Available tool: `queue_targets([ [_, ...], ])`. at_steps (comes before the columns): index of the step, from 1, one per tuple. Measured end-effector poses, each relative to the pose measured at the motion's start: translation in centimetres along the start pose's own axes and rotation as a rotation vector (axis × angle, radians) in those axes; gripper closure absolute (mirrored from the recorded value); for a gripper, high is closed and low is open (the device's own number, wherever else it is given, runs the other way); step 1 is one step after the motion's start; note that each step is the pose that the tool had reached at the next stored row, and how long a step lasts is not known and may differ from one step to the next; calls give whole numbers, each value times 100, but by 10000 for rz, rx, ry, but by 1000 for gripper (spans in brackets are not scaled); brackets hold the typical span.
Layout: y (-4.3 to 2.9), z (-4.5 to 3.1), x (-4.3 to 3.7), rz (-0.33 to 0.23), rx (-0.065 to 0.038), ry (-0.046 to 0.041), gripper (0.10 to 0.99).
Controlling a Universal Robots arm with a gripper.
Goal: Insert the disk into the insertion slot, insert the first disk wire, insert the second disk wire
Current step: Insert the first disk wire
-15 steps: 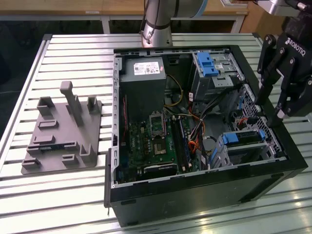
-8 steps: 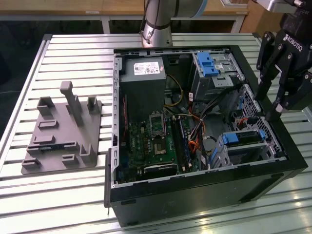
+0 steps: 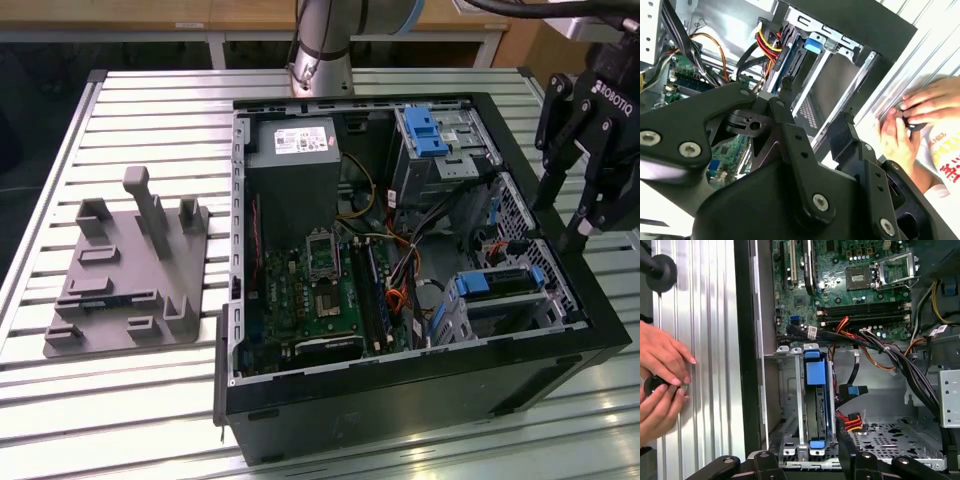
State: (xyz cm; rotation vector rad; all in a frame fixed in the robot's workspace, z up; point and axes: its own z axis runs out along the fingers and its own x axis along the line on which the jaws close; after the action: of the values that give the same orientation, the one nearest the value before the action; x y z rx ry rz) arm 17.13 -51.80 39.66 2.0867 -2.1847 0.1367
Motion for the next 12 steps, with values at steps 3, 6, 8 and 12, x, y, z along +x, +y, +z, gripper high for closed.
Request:
queue_targets([
  [3,-1,33,-5,-187,28,-2,545],
  [6,-1,62,-9,-252,36,-18,675],
  [8,-1,83,-12,-272,39,-24,737],
  [12,-2,123,-23,-284,41,-36,737],
])
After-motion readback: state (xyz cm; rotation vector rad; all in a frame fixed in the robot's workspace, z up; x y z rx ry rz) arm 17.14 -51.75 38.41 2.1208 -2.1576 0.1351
